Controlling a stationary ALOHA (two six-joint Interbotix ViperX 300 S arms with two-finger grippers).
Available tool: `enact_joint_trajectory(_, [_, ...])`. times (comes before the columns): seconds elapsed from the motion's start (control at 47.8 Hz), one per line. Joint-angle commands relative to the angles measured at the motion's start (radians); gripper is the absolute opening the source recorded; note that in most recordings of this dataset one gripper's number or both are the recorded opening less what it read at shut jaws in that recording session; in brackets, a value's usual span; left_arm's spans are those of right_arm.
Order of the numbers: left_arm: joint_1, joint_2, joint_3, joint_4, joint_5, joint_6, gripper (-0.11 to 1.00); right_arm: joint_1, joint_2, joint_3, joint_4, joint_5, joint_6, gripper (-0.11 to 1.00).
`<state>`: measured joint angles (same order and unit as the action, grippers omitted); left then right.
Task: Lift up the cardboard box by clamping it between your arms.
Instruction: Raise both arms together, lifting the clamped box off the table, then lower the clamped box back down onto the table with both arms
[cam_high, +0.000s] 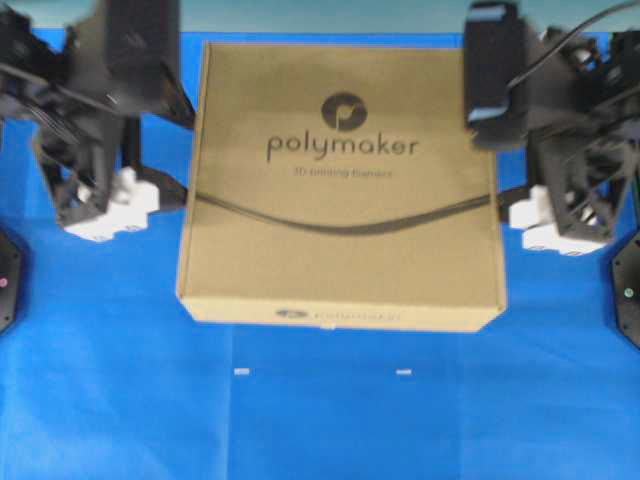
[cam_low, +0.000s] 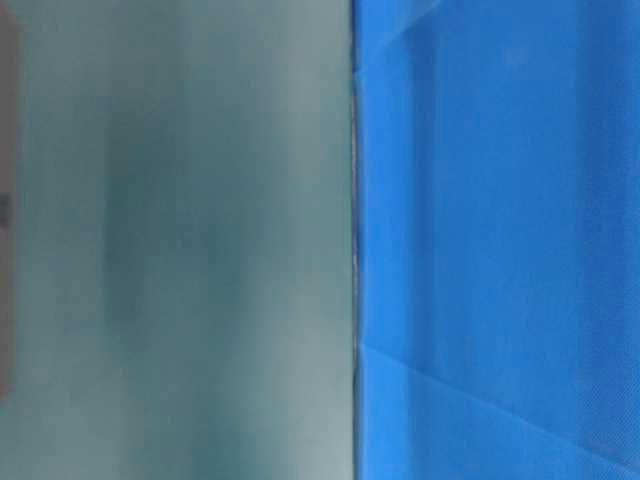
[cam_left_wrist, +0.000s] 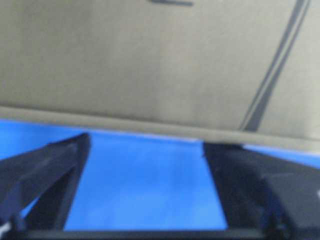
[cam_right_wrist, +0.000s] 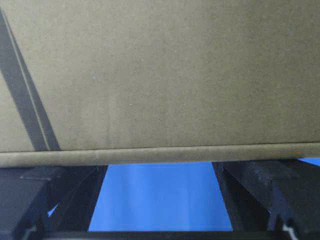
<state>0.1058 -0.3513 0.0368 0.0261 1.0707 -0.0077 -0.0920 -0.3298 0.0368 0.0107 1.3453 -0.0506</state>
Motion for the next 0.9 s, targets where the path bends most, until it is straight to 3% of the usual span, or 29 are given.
enact_joint_trajectory(0.0, [0.002,0.031,-0.094,-0.005,0.003,-0.009,0.87,0.002,0.032,-0.078,0.003,-0.011,0.028,0.99])
enact_joint_trajectory(0.544, [0.0,0.057,-0.114,-0.005,0.044,-0.011,0.87,-0.003,0.04,-0.052,0.002,-0.02,0.028,0.99])
enact_joint_trajectory(0.879, [-0.006,0.077,0.018,-0.006,-0.011,-0.006,0.87,-0.005,0.057,0.127,0.003,-0.144,0.028,0.99])
